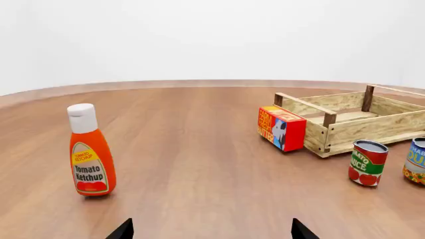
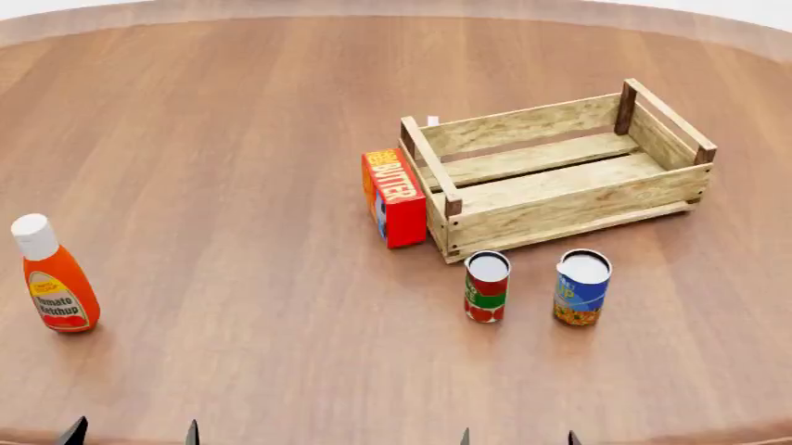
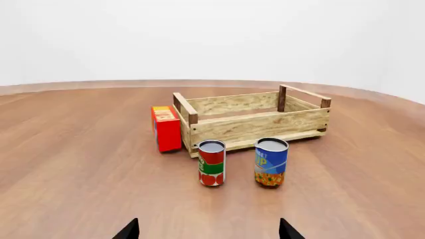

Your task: Pick up the tomato sauce, and put it in the wooden tray.

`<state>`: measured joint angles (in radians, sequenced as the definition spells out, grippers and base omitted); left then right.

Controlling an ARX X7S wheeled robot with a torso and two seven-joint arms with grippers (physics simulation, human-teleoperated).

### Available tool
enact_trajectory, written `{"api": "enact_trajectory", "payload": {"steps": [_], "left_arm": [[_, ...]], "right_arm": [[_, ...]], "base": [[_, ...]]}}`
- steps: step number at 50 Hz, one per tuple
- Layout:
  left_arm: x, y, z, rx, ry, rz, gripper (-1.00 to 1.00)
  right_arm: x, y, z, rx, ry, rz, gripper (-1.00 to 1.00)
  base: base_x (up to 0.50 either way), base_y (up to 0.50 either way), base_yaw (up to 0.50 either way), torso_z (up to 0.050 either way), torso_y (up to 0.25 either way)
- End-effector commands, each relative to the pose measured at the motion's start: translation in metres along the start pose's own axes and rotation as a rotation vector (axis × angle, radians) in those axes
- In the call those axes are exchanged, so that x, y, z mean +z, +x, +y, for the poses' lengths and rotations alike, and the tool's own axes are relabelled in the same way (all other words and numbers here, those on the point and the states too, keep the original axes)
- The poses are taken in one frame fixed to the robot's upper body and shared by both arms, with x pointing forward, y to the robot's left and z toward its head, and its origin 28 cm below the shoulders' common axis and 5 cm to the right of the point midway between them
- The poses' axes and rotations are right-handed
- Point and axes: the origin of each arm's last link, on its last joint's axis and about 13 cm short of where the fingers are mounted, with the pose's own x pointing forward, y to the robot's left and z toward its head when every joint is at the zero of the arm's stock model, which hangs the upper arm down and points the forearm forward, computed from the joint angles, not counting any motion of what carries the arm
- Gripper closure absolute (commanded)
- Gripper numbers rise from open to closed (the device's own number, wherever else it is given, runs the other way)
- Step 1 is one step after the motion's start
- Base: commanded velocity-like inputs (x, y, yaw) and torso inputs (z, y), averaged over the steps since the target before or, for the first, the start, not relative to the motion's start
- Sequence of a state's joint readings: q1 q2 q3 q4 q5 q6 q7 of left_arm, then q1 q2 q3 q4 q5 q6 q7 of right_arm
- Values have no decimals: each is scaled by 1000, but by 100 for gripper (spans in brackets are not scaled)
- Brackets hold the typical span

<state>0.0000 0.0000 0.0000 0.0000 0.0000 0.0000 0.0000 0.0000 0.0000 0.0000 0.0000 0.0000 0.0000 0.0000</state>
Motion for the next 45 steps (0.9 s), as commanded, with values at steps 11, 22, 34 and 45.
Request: {"api": "enact_trajectory", "payload": {"steps": [11,22,34,45], "left_arm": [[0,0,-3,3,73,0,-100],[0,0,-5,5,93,8,-100],[-2,0,-7,-6,161,51,-100],[-2,0,-7,0,157,50,-100]], "right_arm": [[1,0,2,-32,-25,11,-100],[0,2,4,-37,-37,16,-100],[-1,4,5,-46,-55,13,-100],[-4,4,8,-28,-58,7,-100]], "base": [[0,0,0,0,0],[0,0,0,0,0],[0,0,0,0,0],[0,0,0,0,0]]}}
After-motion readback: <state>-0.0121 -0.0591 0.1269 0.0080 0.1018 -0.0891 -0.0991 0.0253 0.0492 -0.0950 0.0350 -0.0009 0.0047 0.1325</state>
